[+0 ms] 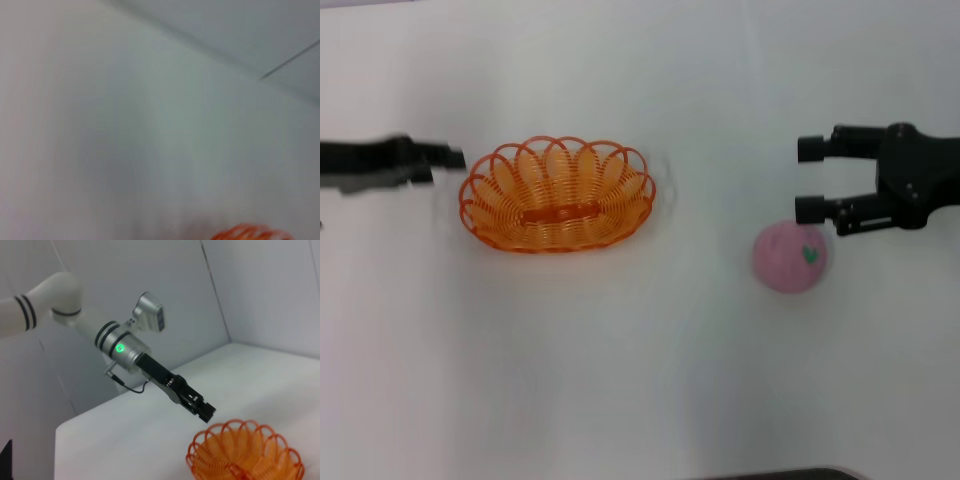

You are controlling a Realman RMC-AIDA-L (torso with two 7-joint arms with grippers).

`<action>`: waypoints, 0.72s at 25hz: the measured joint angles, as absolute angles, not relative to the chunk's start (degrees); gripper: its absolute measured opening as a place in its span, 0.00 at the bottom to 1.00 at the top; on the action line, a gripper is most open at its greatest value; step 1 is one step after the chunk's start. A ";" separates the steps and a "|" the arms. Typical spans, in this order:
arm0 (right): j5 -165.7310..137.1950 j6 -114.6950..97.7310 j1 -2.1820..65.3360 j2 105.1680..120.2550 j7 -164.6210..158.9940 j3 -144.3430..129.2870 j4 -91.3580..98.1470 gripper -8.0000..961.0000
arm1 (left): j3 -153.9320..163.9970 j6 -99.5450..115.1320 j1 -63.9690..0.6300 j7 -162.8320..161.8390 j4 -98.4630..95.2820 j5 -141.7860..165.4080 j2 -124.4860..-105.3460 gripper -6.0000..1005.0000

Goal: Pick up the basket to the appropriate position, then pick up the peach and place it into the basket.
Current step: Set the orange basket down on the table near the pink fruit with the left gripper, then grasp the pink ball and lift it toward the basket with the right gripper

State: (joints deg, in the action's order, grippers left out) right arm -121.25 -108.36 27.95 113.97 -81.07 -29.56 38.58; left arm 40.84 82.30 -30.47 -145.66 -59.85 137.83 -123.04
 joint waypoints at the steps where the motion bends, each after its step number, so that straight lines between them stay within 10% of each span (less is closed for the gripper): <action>1: -120.63 -108.35 27.93 113.91 -81.06 -29.49 38.58 0.92 | 39.32 83.18 -30.22 -143.43 -60.29 135.87 -122.99 0.43; 18: -112.66 -102.12 31.30 113.72 -96.63 -25.39 38.71 0.90 | 31.97 106.53 -15.65 -82.24 -53.76 103.34 -124.30 0.61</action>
